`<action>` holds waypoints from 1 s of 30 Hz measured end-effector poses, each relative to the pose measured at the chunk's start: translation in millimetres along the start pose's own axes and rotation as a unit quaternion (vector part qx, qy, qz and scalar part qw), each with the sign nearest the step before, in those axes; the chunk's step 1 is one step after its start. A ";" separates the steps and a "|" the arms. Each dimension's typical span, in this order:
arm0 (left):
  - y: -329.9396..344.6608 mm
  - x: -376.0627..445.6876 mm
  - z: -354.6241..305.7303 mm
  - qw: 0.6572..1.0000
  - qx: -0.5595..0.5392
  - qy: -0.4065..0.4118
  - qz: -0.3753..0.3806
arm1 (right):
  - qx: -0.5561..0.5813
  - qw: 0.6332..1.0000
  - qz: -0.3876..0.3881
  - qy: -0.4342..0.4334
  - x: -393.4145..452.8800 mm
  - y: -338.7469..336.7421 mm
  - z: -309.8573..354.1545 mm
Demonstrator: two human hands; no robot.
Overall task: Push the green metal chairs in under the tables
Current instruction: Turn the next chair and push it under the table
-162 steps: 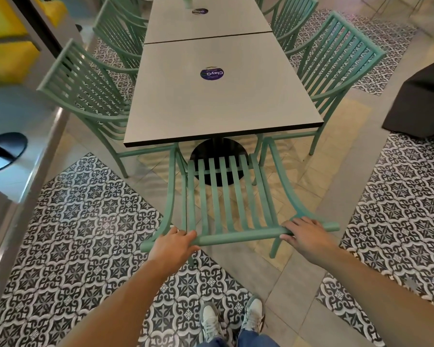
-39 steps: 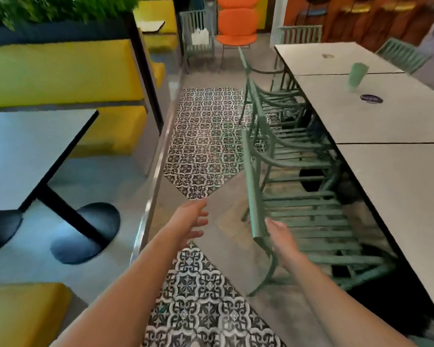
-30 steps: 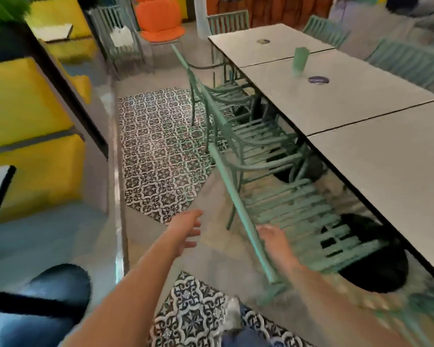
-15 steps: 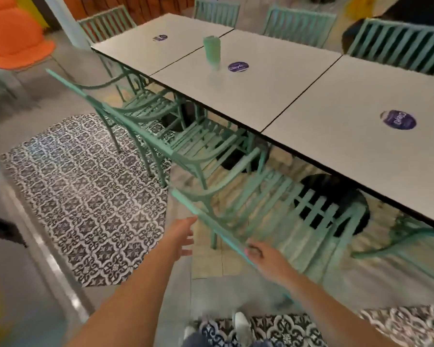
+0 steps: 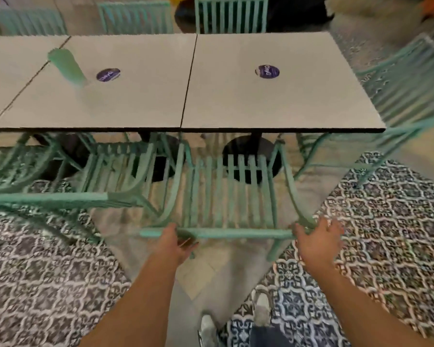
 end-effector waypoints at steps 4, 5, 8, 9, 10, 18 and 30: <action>-3.2 -1.1 -7.8 1.000 -0.011 0.003 -0.022 | 0.339 0.866 -0.009 0.368 -39.6 19.8 -40.7; -3.3 -1.8 -9.9 1.000 -0.010 0.003 -0.026 | 0.454 0.783 0.034 0.423 -48.2 36.4 -30.8; -1.1 -4.5 -13.0 0.999 -0.011 0.009 -0.034 | 0.646 0.616 0.113 0.436 -48.2 59.1 13.0; -1.5 -6.6 -12.3 0.999 -0.013 0.010 -0.038 | 0.655 0.615 0.099 0.428 -45.2 56.3 16.4; -2.1 -7.6 -11.3 0.999 -0.011 0.009 -0.039 | 0.647 0.627 0.089 0.424 -42.1 55.4 16.3; -2.3 -8.1 -3.9 0.998 0.007 0.018 -0.053 | 0.595 0.649 0.071 0.469 -29.5 59.0 -6.6; 32.7 -15.2 27.4 0.999 0.007 0.018 -0.048 | 0.550 0.703 0.047 0.448 -8.7 27.7 -34.1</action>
Point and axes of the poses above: each hand's wrist, its own x-axis towards the middle knuckle, its own y-axis out of the palm, z = x × y, the point moved 9 cm from there along x, towards the middle knuckle
